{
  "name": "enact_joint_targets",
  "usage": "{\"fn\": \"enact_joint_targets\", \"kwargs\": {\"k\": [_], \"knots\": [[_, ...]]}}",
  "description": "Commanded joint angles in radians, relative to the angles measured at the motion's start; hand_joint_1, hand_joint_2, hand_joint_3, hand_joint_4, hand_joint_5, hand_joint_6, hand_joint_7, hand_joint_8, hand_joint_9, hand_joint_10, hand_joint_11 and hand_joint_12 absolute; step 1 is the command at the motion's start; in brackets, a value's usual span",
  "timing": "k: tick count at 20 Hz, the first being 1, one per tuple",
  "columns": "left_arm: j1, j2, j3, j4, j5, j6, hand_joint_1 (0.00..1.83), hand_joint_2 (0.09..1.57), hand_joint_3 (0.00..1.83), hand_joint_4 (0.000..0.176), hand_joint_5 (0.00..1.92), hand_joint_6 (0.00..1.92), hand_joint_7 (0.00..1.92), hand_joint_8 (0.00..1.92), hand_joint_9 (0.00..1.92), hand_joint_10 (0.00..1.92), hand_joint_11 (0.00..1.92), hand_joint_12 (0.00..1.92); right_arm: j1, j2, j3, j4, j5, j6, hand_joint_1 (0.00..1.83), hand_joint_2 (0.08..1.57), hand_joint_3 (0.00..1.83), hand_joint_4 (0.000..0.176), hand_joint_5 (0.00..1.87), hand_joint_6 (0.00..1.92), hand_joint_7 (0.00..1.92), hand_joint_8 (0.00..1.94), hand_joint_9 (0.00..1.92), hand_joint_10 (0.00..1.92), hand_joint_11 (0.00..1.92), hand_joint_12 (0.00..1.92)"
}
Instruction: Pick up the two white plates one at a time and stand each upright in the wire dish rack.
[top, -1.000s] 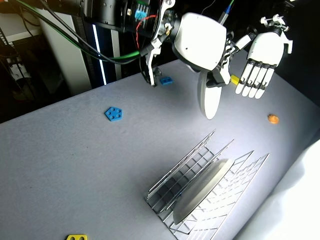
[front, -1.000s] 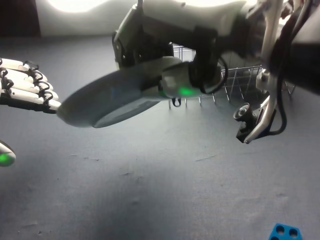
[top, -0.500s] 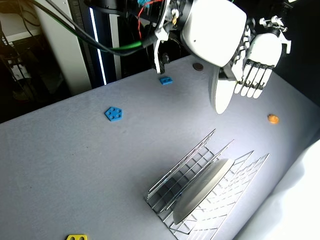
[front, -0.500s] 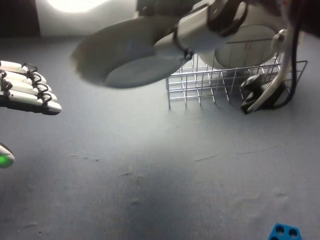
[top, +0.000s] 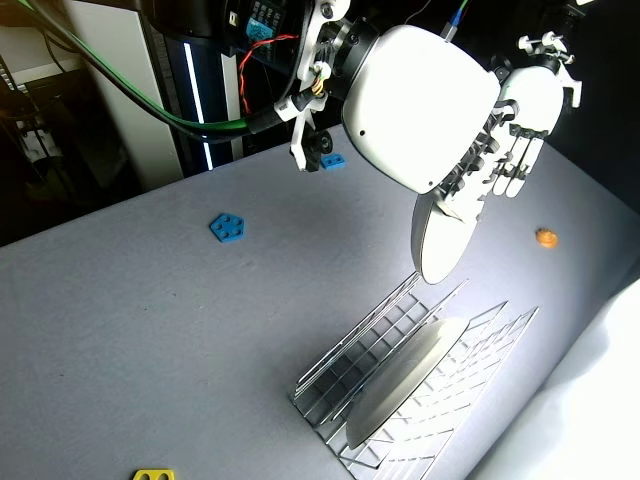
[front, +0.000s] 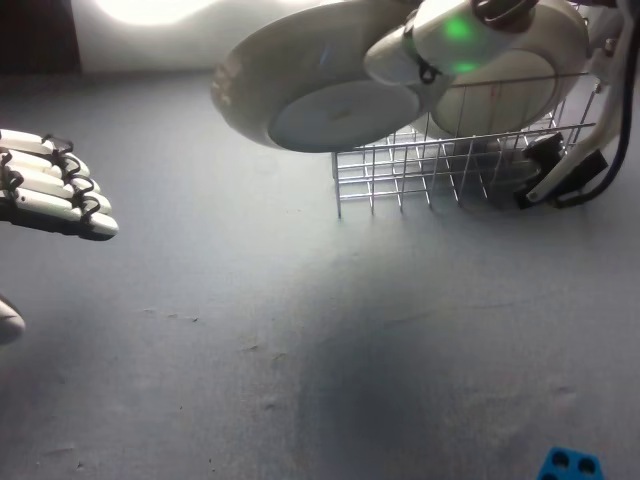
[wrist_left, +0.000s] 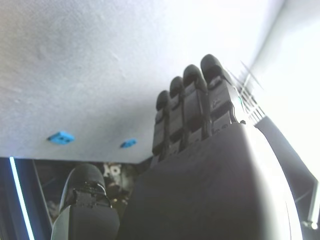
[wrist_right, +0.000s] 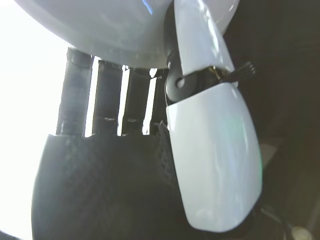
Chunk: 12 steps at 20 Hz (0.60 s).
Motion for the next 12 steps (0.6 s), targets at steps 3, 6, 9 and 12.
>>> {"fn": "enact_joint_targets", "kwargs": {"k": [3,6,9,12], "knots": [[-0.004,0.015,0.004,-0.062,-0.016,-0.002,0.0,1.08,0.0,0.0,0.17,0.0,0.2,0.0,0.16,0.0,0.0,0.36,0.025,0.021,0.007,-0.02,0.021,0.006,1.37,1.11,0.0,0.0,0.95,1.04,1.02,0.91,0.9,1.19,0.65,1.4],[-0.002,0.017,0.002,-0.062,-0.016,-0.002,0.0,1.07,0.0,0.0,0.17,0.0,0.18,0.0,0.15,0.01,0.0,0.35,0.023,0.03,0.018,-0.018,0.035,0.003,1.37,1.11,0.0,0.0,0.95,1.05,1.01,0.91,0.9,1.18,0.66,1.36],[-0.001,0.016,0.002,-0.062,-0.016,-0.002,0.0,1.07,0.0,0.0,0.16,0.0,0.19,0.01,0.16,0.01,0.0,0.35,0.02,0.038,0.031,-0.018,0.047,-0.01,1.37,1.11,0.0,0.0,0.94,1.06,1.01,0.91,0.91,1.16,0.67,1.36],[-0.005,0.015,0.002,-0.062,-0.022,-0.002,0.0,1.07,0.0,0.0,0.16,0.0,0.18,0.0,0.15,0.0,0.0,0.31,0.014,0.046,0.047,-0.018,0.053,-0.013,1.37,1.11,0.0,0.0,0.95,1.05,1.0,0.93,0.91,1.17,0.66,1.37]]}}
